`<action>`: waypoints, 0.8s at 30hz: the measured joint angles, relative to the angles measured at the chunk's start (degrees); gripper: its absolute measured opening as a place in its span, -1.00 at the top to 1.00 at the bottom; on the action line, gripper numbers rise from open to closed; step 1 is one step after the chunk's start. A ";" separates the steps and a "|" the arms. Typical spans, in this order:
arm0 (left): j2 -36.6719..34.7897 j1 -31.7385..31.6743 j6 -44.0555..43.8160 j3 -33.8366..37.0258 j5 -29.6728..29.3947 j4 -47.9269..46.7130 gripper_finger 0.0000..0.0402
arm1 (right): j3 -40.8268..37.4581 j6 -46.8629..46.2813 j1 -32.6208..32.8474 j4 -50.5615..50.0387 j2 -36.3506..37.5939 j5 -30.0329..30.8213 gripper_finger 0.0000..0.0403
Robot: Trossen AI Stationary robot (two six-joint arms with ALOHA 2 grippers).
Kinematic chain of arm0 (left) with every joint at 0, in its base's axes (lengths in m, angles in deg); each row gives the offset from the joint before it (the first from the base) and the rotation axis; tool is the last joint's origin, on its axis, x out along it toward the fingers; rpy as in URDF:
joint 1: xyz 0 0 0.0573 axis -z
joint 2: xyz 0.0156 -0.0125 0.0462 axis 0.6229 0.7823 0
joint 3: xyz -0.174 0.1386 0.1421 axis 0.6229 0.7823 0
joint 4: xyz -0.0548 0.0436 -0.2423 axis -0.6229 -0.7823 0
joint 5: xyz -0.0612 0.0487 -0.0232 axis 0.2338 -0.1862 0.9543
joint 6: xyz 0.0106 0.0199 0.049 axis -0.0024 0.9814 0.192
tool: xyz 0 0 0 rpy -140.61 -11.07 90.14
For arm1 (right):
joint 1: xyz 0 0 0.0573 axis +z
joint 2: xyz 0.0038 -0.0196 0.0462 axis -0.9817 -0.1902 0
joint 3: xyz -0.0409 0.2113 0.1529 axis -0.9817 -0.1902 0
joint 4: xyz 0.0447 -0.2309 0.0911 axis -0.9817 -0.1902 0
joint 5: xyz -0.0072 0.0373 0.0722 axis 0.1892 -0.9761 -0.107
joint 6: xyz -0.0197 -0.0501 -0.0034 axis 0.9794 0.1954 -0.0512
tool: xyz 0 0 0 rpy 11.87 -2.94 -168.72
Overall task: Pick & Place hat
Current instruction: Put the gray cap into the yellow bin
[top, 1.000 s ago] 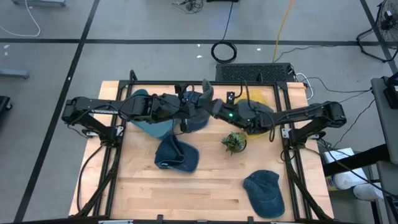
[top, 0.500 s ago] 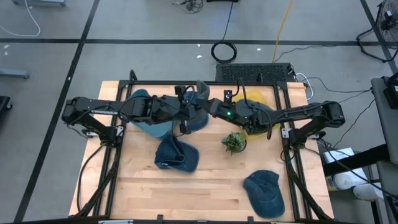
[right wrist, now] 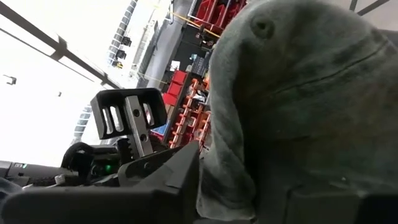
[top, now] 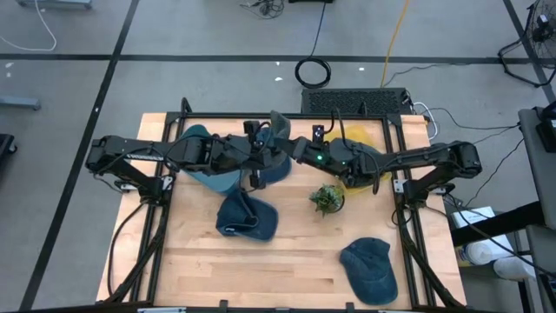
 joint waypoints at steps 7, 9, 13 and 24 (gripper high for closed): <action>-0.02 0.00 0.00 -0.02 -0.01 -0.03 0.95 | -0.02 -1.20 -0.02 0.00 0.00 0.00 0.72; -0.02 0.00 0.02 -0.02 -0.01 -0.25 0.95 | -0.03 -1.21 -0.02 0.02 0.00 -0.04 0.77; -0.04 -0.02 -0.12 -0.10 0.71 -0.73 0.95 | -0.09 -0.77 0.00 -0.07 0.81 -0.27 0.88; -0.95 -0.04 -8.94 0.02 2.58 -2.07 0.46 | 0.07 6.22 -1.43 -6.77 6.57 -5.77 0.94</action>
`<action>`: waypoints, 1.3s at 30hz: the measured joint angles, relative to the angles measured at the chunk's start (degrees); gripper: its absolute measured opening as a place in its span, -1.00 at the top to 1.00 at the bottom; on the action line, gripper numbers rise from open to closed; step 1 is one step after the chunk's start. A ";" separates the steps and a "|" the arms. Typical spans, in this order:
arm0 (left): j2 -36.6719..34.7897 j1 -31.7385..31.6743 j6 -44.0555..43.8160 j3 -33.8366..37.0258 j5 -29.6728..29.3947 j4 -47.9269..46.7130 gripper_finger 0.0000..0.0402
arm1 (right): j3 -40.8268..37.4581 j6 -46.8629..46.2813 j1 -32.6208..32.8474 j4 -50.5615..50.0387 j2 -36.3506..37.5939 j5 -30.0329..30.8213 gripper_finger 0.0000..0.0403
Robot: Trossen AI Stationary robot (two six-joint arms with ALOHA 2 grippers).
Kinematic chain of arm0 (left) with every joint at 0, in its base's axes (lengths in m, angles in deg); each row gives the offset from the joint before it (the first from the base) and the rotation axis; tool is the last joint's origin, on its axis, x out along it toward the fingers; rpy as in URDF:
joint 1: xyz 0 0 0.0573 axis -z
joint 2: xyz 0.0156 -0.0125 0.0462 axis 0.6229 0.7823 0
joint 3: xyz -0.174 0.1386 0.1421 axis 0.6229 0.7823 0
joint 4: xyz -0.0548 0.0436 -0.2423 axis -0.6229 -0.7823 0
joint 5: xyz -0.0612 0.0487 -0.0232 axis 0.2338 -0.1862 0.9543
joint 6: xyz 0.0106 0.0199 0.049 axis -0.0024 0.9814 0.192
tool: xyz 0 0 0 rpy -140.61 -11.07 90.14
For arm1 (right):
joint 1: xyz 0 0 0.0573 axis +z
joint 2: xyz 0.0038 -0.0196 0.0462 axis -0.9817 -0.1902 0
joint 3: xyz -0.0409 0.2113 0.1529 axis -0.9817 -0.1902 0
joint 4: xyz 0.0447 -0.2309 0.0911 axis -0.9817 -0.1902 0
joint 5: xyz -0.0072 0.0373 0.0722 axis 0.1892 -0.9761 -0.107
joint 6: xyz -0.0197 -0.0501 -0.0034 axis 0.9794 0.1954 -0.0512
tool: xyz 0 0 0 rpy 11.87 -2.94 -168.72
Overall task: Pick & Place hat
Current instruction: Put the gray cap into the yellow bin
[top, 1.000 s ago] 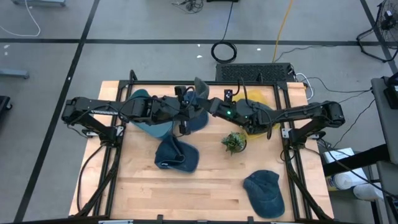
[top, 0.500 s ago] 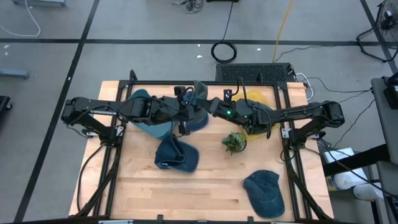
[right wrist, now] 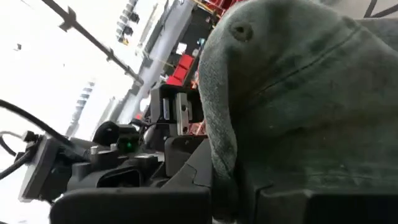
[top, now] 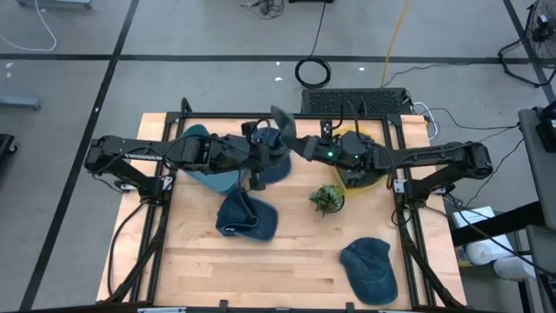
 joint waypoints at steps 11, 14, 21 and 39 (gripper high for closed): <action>-6.47 0.20 -6.15 -0.02 1.24 -2.59 0.10 | 0.00 5.21 -5.58 -18.25 8.61 -17.28 0.94; -8.60 0.24 -8.54 -0.06 1.37 -2.96 0.09 | -0.02 9.41 -6.72 -21.76 11.40 -18.60 0.94; -11.94 0.25 -14.10 -0.22 3.82 -3.59 0.15 | 0.66 25.57 -8.96 -24.41 16.34 -21.51 0.94; -14.74 0.20 -26.73 -0.09 10.50 -4.05 0.15 | 24.27 78.43 -13.26 -58.13 14.19 -25.56 0.94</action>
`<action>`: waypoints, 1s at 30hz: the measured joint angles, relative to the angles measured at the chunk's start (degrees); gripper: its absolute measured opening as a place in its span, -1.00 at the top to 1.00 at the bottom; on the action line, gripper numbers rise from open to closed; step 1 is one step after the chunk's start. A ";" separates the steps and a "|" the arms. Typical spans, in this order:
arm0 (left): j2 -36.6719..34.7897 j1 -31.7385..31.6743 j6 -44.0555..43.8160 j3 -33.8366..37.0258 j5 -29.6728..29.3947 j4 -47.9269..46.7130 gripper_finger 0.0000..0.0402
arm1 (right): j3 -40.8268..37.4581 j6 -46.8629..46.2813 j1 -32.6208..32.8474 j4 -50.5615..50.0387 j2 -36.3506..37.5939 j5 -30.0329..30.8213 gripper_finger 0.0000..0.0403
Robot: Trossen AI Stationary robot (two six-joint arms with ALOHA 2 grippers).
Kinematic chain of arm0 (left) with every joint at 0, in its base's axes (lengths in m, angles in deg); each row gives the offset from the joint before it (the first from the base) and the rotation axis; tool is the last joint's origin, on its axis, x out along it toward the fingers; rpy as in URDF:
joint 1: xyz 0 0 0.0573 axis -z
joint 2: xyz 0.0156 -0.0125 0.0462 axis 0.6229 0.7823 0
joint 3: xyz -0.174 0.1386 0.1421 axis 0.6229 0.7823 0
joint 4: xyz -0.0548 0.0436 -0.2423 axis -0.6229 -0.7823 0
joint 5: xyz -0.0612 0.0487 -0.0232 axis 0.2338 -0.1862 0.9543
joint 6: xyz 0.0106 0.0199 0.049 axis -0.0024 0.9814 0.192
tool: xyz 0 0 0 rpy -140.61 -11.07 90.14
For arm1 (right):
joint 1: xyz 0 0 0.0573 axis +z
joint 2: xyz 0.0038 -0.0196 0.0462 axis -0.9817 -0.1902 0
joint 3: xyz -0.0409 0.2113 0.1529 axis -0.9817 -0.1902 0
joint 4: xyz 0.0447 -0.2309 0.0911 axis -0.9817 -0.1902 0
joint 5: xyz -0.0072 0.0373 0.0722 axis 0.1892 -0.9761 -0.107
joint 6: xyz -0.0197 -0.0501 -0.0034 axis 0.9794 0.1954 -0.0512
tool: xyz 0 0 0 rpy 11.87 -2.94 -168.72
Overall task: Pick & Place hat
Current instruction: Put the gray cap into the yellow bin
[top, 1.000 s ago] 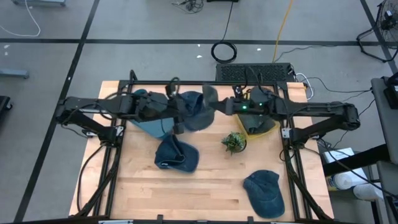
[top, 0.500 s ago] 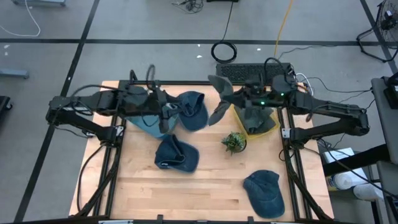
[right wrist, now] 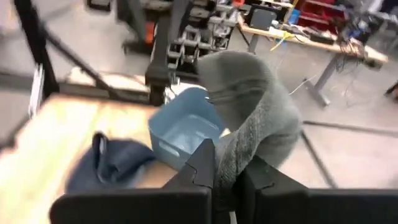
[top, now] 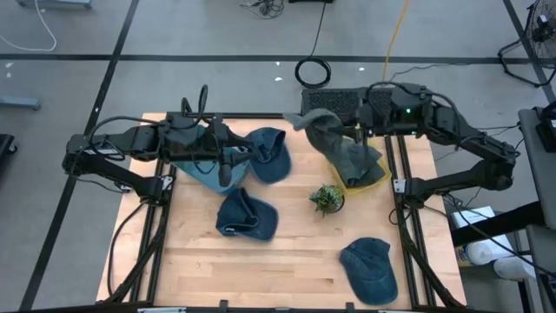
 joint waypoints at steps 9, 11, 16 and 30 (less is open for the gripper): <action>0.00 0.00 -2.23 0.00 -0.04 0.04 0.15 | 10.88 15.53 0.00 -12.19 -1.43 3.62 0.94; 0.00 0.00 -3.08 0.00 -0.06 0.04 0.15 | 13.54 18.32 0.00 -14.41 -2.20 6.06 0.94; 0.00 0.00 -3.63 0.00 -0.06 0.04 0.15 | 19.95 25.27 0.00 -20.48 -4.47 11.99 0.94; 0.00 0.00 -3.65 0.00 -0.11 -0.04 0.15 | 25.39 45.45 0.00 -26.26 -9.33 39.14 0.94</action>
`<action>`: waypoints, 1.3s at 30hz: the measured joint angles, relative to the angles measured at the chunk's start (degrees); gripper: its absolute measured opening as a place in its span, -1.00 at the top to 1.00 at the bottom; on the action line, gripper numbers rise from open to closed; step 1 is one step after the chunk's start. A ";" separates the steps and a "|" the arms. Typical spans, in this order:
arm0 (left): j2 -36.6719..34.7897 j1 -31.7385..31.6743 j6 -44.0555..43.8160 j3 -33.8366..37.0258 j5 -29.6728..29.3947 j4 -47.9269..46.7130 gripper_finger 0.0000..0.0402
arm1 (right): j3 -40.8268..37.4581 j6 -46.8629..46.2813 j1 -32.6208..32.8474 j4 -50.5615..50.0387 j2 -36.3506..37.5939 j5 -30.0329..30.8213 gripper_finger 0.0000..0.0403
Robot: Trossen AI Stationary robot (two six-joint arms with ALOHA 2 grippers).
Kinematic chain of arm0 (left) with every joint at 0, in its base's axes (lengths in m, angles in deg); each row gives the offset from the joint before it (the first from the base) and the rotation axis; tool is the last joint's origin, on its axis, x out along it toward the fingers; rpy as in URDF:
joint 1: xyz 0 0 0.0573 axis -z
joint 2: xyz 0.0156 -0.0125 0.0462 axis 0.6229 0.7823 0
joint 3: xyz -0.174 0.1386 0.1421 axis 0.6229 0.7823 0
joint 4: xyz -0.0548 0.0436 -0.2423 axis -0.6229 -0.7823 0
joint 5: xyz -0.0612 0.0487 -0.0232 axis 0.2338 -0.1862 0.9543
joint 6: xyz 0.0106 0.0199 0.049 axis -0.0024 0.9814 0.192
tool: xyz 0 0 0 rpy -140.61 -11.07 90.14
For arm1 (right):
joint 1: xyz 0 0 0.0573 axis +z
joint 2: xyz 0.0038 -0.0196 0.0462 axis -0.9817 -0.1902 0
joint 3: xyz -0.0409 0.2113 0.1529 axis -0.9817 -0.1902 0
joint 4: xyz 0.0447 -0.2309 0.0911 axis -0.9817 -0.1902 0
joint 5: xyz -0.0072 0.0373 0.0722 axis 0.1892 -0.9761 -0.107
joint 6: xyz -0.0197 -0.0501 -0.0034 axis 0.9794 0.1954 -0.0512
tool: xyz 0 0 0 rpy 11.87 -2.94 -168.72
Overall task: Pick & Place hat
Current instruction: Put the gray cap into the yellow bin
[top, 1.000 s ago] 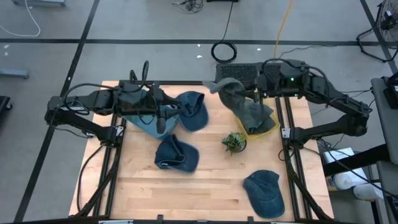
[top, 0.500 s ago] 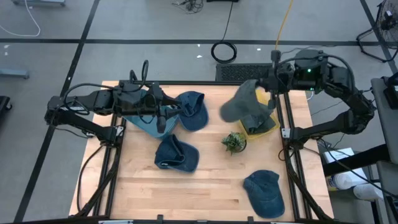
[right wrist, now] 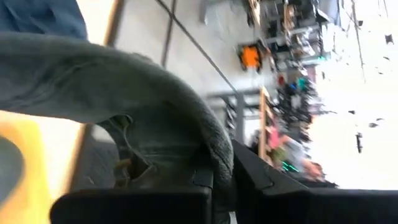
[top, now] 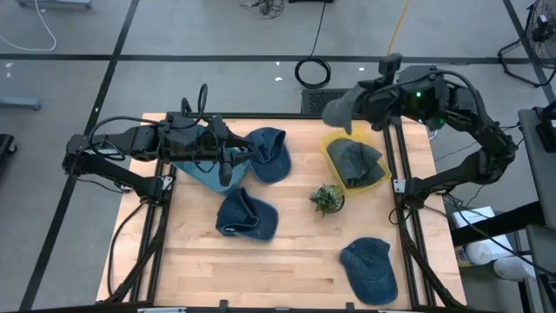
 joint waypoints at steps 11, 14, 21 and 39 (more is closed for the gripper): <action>0.00 -1.19 -1.24 -0.01 0.05 -0.69 0.15 | 0.00 13.67 -0.02 0.72 0.65 12.71 0.94; 0.00 -1.78 -1.46 -0.02 1.58 -0.91 0.15 | 0.00 16.70 0.00 1.78 0.75 14.96 0.94; 0.00 -2.32 -2.98 -0.02 4.02 -1.57 0.15 | 0.00 17.88 0.07 2.50 1.07 18.71 0.94; 0.00 -2.29 -3.85 -0.02 5.72 -1.67 0.15 | -11.57 2.48 0.09 -4.49 1.74 19.33 0.94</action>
